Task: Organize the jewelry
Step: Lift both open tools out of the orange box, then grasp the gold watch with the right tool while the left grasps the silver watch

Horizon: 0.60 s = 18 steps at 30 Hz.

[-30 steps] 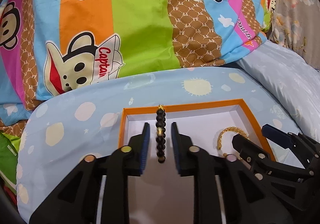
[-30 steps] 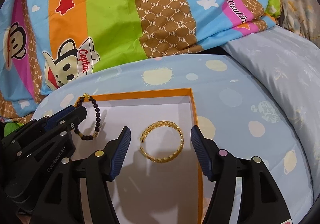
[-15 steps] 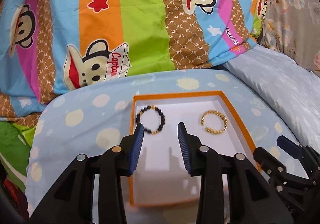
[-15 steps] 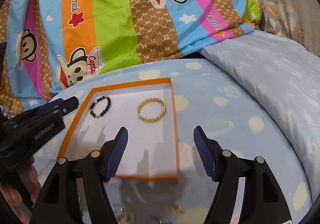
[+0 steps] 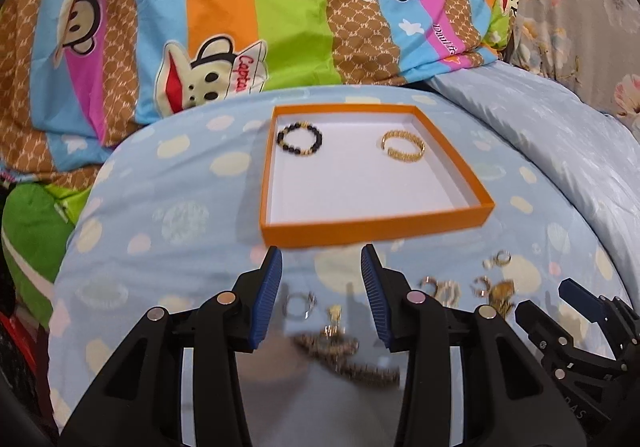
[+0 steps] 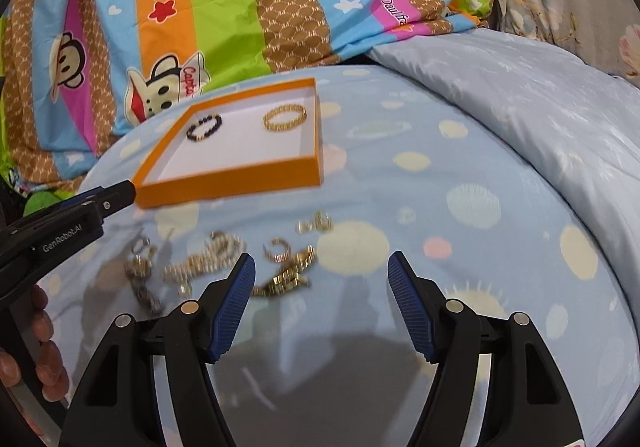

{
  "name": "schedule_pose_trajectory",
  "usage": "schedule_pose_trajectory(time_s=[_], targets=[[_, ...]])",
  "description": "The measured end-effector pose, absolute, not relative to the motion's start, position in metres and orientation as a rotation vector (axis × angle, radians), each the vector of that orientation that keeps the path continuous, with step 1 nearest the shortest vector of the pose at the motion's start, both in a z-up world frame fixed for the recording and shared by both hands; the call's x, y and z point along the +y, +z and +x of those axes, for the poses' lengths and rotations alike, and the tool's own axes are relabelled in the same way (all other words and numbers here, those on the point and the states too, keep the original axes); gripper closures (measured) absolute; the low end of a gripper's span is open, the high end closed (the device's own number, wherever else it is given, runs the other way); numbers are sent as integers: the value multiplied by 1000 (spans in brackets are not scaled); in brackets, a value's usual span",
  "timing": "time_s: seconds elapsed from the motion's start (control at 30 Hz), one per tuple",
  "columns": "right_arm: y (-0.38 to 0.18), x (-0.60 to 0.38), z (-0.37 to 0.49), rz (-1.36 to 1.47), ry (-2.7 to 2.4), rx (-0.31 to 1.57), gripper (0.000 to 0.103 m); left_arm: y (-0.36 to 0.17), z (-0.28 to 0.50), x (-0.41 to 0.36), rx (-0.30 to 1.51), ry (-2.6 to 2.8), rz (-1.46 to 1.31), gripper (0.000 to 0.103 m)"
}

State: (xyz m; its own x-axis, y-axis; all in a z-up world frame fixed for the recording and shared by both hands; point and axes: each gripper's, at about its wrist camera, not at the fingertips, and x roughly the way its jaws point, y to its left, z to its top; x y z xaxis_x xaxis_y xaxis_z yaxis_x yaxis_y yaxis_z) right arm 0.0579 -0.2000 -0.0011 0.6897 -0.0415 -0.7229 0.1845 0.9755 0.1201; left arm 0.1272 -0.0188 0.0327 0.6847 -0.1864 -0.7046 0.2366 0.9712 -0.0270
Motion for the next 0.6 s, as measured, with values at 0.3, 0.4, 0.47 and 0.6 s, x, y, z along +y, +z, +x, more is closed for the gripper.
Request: schedule_pose_trajectory(time_s=[0.3, 0.4, 0.47, 0.6], targets=[[-13, -200, 37, 205, -106, 839, 35, 6, 89, 8, 844, -227, -25, 59], [-13, -200, 38, 212, -101, 839, 35, 3, 79, 12, 836, -234, -32, 51], [-14, -199, 40, 236, -87, 844, 36, 2, 74, 12, 832, -234, -15, 51], [-12, -198, 51, 274, -76, 838, 38, 0, 72, 18, 845, -257, -51, 50]])
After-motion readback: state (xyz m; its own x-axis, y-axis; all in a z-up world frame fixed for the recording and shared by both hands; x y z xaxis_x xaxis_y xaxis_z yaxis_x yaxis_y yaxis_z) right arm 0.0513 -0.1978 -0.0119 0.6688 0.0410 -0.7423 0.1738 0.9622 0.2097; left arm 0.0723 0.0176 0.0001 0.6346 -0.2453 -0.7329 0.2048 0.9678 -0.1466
